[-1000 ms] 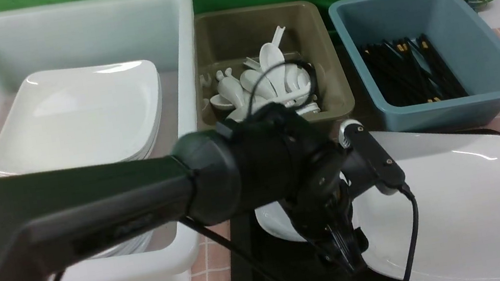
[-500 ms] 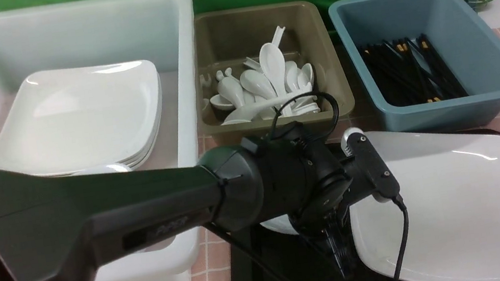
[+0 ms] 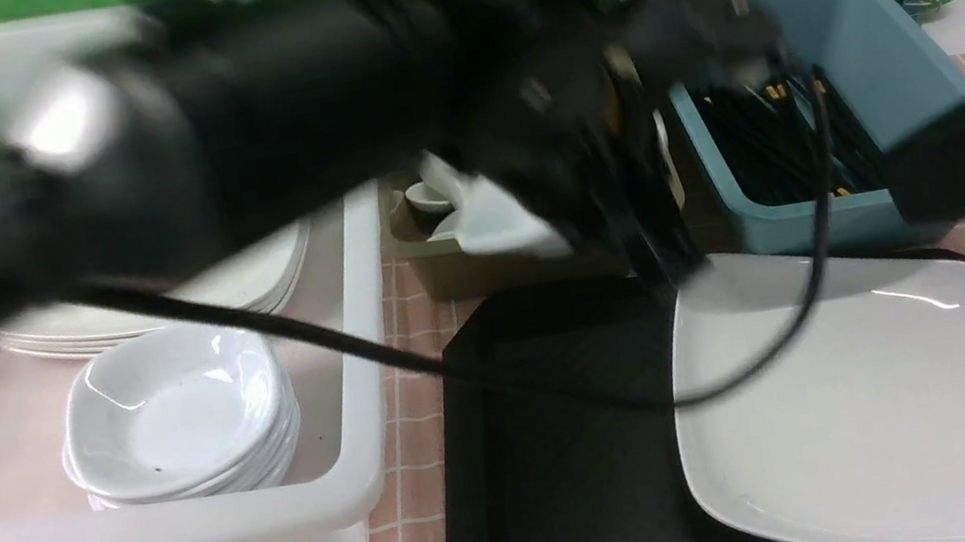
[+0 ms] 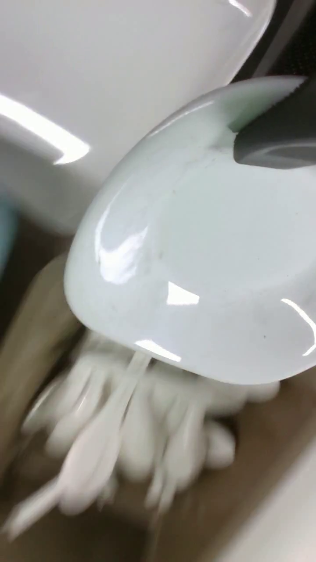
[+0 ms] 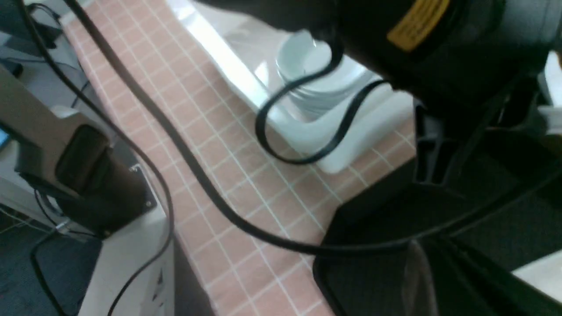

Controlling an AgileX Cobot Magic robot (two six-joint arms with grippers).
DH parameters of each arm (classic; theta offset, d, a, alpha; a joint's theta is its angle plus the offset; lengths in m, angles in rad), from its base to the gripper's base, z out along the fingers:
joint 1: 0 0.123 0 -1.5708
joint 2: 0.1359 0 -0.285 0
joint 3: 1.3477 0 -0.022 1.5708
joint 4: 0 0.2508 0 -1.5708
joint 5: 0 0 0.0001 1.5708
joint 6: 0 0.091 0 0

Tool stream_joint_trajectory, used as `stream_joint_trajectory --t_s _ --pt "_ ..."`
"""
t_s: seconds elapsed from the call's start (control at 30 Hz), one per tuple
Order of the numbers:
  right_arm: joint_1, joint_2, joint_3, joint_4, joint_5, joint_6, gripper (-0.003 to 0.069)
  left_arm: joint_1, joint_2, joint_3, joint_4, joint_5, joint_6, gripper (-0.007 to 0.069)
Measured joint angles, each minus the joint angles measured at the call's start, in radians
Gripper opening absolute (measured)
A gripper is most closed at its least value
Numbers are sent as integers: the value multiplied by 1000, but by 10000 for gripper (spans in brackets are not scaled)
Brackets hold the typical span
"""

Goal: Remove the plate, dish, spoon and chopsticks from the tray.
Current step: Use the left arm to put the small plate into the large storage box on the left

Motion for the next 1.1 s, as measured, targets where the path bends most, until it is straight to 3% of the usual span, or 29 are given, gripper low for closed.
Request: stream_joint_trajectory --t_s 0.1,0.2,0.33,0.5,0.7,0.83,1.1 --pt "65 40 -54 9 -5 -4 30 61 -83 -5 20 42 0 8" --pt "174 121 -126 9 -15 0 30 193 -172 21 17 158 2 8" --pt "280 227 -168 -42 -50 92 30 347 -237 169 -42 205 13 8" --pt "317 302 -171 -91 -56 134 30 427 -260 404 -121 133 54 8" --pt "318 306 -172 -127 -66 135 30 438 -260 605 -132 -42 91 16" --pt "318 300 -172 -151 -65 139 30 438 -260 646 -165 -155 90 111" --pt "254 292 -172 -227 43 139 30 438 -299 574 -202 -73 -32 471"
